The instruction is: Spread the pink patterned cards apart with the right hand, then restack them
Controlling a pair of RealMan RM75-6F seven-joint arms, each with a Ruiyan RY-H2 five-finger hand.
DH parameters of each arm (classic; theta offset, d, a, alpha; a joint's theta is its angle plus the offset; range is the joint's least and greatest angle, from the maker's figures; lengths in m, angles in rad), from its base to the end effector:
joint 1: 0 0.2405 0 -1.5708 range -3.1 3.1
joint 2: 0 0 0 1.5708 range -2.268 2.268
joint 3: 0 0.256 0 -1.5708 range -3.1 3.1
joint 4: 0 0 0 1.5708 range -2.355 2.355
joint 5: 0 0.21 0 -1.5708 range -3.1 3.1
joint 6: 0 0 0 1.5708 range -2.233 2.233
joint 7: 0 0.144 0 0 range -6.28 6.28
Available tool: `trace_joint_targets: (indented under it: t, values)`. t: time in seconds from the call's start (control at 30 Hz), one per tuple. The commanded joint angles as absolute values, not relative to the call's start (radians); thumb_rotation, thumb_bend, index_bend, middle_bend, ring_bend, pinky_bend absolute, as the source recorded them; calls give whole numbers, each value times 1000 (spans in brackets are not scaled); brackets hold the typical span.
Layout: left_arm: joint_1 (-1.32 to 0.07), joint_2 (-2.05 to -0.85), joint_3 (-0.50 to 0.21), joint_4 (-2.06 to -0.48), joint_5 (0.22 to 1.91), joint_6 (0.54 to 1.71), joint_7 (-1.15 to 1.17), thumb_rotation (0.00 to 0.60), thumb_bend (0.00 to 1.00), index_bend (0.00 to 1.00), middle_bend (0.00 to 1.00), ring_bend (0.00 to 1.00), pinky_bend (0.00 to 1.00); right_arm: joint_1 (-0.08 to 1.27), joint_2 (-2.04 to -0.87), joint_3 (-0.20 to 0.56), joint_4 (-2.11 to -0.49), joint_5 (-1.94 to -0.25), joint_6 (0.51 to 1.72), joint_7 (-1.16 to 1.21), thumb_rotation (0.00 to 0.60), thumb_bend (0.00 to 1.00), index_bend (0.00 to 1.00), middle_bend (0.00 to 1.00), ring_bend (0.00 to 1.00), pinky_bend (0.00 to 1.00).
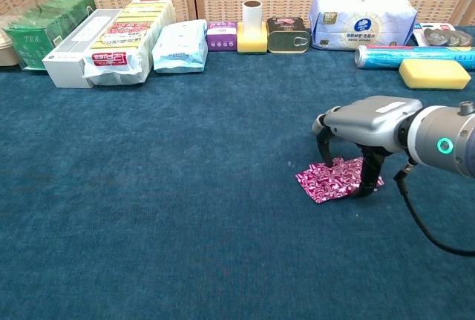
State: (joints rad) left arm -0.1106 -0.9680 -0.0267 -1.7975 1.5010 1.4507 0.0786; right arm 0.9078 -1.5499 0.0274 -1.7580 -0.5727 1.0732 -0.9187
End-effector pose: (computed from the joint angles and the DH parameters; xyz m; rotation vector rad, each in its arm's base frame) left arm -0.2832 0.1809 0.1811 -1.4551 -0.8931 -0.8604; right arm -0.1333 -0.2951 -0.0447 2.0458 -0.8705 0.4345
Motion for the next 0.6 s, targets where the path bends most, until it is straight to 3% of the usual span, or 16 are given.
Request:
trace_joint_targets:
  t: [0.03, 0.2, 0.6]
  values:
    - [-110, -968, -27, -1796, 1501, 1451, 77, 600, 133, 0, 0, 0, 71, 916, -1555, 30, -1757, -559, 1074, -927, 600, 255, 357, 78, 18, 198]
    - [-111, -967, -27, -1795, 1502, 1450, 77, 600, 133, 0, 0, 0, 71, 923, -1551, 29, -1756, -549, 1069, -924, 600, 255, 295, 69, 14, 198]
    - [-110, -968, -26, -1795, 1504, 1451, 76, 600, 133, 0, 0, 0, 71, 935, -1535, -2, -1784, -558, 1066, -937, 600, 258, 283, 55, 7, 197]
